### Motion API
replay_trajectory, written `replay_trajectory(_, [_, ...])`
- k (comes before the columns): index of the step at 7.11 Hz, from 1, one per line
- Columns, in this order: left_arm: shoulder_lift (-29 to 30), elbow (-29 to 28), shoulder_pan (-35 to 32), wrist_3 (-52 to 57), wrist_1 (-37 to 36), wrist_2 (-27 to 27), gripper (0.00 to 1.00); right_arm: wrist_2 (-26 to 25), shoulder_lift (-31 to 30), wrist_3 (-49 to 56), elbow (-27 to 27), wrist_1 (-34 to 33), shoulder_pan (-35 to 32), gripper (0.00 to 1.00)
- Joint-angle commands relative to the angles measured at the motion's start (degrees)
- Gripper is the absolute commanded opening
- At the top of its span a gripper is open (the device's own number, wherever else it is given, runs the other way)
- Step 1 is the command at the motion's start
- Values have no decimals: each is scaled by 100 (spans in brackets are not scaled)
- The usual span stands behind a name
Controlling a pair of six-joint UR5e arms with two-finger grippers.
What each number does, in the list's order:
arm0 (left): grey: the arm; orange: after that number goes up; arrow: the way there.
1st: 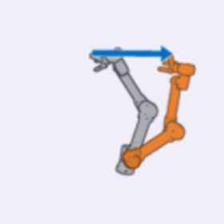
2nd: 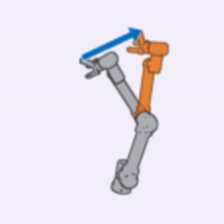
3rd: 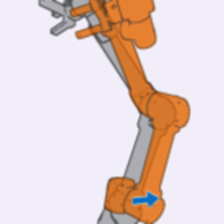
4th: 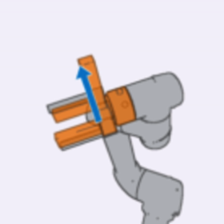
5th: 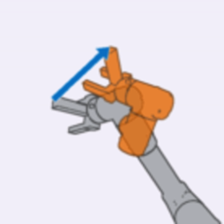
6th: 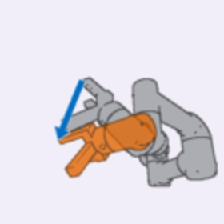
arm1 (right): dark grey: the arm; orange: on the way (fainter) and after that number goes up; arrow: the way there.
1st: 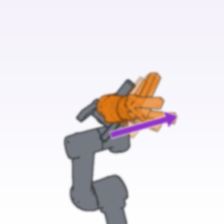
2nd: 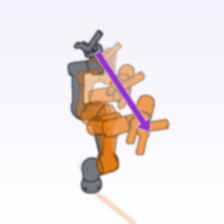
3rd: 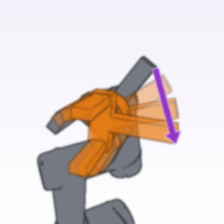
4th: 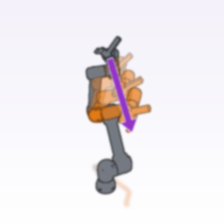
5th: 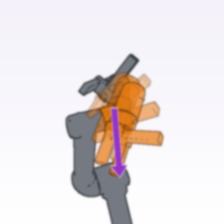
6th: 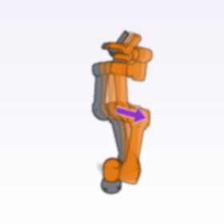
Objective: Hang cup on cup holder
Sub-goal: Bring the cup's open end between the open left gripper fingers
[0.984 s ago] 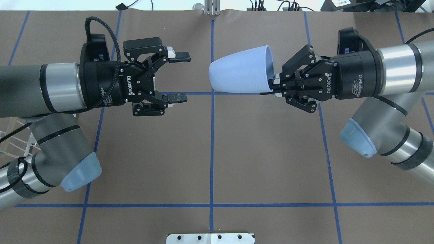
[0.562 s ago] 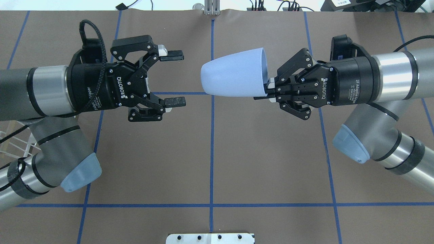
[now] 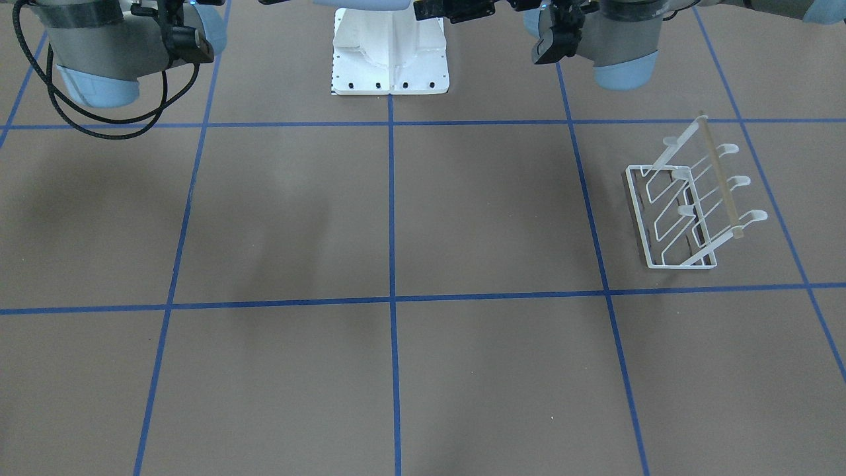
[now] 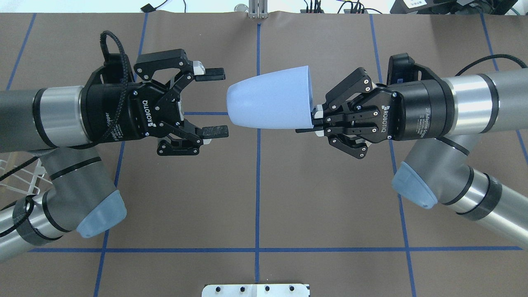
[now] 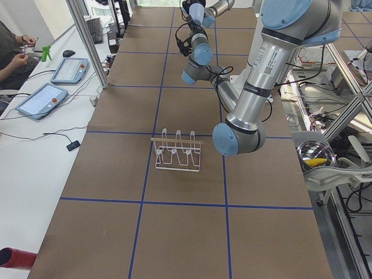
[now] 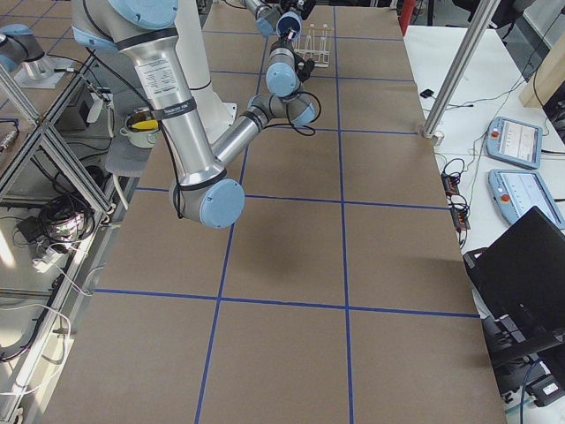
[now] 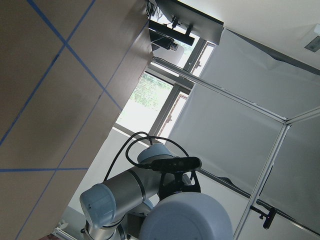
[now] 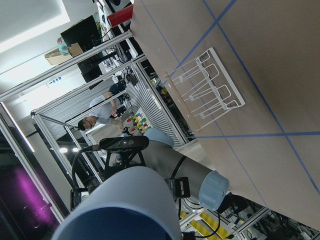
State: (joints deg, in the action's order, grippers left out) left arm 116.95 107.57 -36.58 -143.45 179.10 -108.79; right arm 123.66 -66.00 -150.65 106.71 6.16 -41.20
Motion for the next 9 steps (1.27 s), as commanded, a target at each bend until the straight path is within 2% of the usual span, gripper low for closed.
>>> replay_trajectory(1, [3, -7, 19, -358, 379, 15, 98, -96, -18, -140, -10, 349, 139, 0])
replay_trajectory(9, [56, 37, 274, -367, 380, 33, 98, -518, 8, -167, -124, 421, 332, 0])
